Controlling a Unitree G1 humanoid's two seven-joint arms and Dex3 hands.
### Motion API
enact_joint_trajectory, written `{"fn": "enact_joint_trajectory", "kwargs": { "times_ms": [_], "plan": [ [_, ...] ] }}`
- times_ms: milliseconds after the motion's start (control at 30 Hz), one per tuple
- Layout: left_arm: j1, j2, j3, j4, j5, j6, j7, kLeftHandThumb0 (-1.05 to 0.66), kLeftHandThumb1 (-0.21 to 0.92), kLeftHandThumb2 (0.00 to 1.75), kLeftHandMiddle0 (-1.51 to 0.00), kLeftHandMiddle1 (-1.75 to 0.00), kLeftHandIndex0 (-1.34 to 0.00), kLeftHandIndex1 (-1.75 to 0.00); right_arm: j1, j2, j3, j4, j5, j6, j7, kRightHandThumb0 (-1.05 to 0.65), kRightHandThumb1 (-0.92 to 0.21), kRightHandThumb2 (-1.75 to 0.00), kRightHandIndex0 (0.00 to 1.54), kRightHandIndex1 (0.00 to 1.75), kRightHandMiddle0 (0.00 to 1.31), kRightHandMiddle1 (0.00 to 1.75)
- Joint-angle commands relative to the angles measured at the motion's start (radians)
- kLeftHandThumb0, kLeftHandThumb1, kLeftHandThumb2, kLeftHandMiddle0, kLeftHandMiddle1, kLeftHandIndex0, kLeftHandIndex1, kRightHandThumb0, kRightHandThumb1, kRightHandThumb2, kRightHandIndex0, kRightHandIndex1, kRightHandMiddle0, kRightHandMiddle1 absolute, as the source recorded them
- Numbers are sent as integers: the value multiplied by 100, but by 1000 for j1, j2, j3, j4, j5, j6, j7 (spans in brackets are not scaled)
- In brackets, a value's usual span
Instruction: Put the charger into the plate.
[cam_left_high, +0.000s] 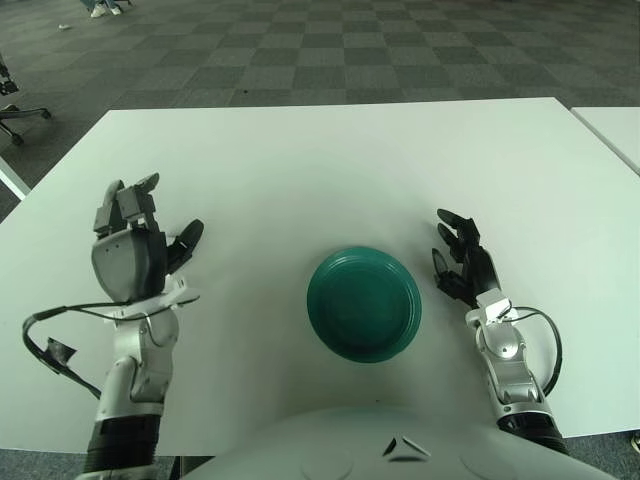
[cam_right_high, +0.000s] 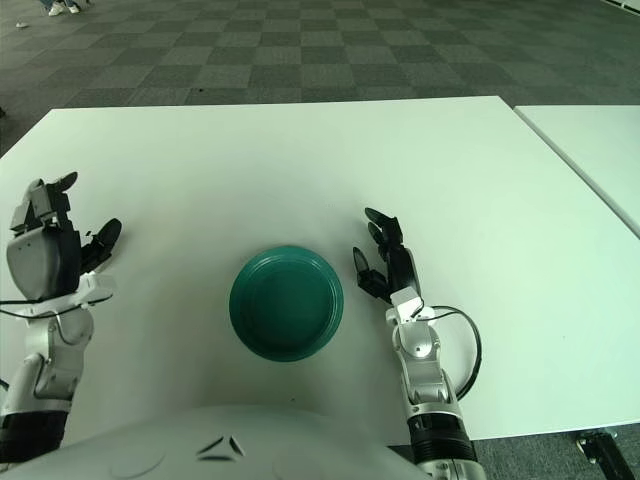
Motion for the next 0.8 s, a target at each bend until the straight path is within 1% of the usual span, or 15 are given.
{"fn": "enact_joint_trajectory", "kwargs": {
  "times_ms": [0,100,333,533,767],
  "plan": [
    [-24,26,9,-27,20,67,-40,-105,92,70,-38,-3,-8,-113,35,-10,-12,57,15,40,13,-73,-92,-63,33,2,0,70],
    [-25,33,-5,-44,50,140,-88,-105,92,71,-37,-2,-7,-113,35,-11,-16,51,24,47,18,-72,-92,-62,33,2,0,72],
    [-30,64,-59,-41,104,255,-220,-105,92,73,-31,0,-1,-113,34,-10,-26,52,32,41,24,-69,-92,-61,34,2,0,74],
    [-36,79,-94,-31,116,306,-294,-105,92,75,-27,0,0,-106,18,-10,-33,88,34,3,17,-67,-92,-61,36,3,0,79],
    [-52,84,-131,-12,127,359,-337,-105,92,75,-24,0,0,-102,-1,-20,-46,127,62,-30,36,-67,-92,-60,39,4,0,86]
  ]
}}
